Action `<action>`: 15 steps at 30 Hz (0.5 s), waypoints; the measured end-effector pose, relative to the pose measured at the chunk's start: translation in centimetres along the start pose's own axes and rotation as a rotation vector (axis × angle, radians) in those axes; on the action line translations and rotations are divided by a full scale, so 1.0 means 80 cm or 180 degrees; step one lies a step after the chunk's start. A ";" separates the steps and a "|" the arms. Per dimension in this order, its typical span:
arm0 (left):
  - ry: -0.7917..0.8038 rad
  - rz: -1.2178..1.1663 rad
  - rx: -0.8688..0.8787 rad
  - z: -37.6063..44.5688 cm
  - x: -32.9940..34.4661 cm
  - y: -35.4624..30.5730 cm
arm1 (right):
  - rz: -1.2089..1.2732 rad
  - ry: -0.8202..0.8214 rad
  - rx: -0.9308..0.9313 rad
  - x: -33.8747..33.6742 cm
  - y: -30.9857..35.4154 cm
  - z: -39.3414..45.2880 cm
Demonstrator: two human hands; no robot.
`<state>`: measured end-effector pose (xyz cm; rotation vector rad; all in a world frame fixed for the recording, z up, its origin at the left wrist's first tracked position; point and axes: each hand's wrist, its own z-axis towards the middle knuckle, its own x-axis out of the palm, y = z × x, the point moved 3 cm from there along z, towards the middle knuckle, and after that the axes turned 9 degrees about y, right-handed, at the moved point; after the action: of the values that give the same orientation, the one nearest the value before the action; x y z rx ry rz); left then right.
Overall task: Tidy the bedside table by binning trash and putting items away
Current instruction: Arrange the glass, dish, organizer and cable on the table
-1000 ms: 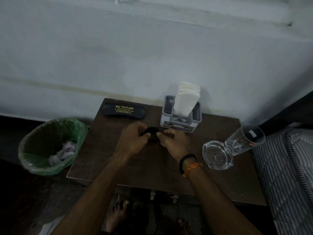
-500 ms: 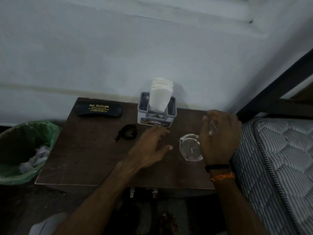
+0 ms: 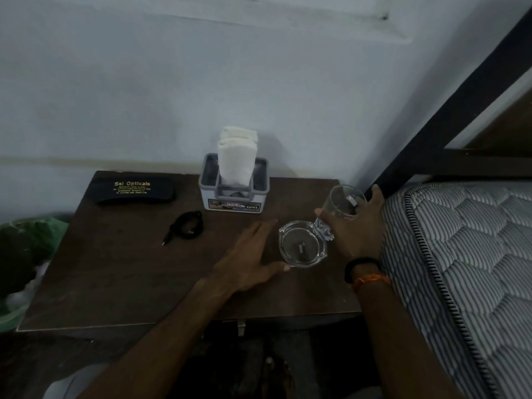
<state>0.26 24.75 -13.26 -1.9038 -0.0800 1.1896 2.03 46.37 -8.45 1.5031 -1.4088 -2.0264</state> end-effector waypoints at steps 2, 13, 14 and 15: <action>-0.0017 0.0045 0.0009 0.005 0.004 0.000 | -0.0042 -0.0029 -0.0052 0.000 -0.002 0.004; -0.0056 -0.0048 -0.0086 0.015 0.010 -0.001 | -0.0325 -0.0872 -0.0553 -0.030 0.041 -0.007; -0.0068 -0.0077 -0.0095 0.014 0.010 0.000 | -0.0402 -0.0888 -0.0656 -0.034 0.051 -0.011; -0.0076 -0.0095 -0.0092 0.013 0.009 -0.001 | -0.0480 -0.0831 -0.0739 -0.036 0.060 -0.015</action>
<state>-0.14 25.80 -13.89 -1.9074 -0.1389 1.1970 2.74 45.24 -2.88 1.3202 -1.1215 -2.4560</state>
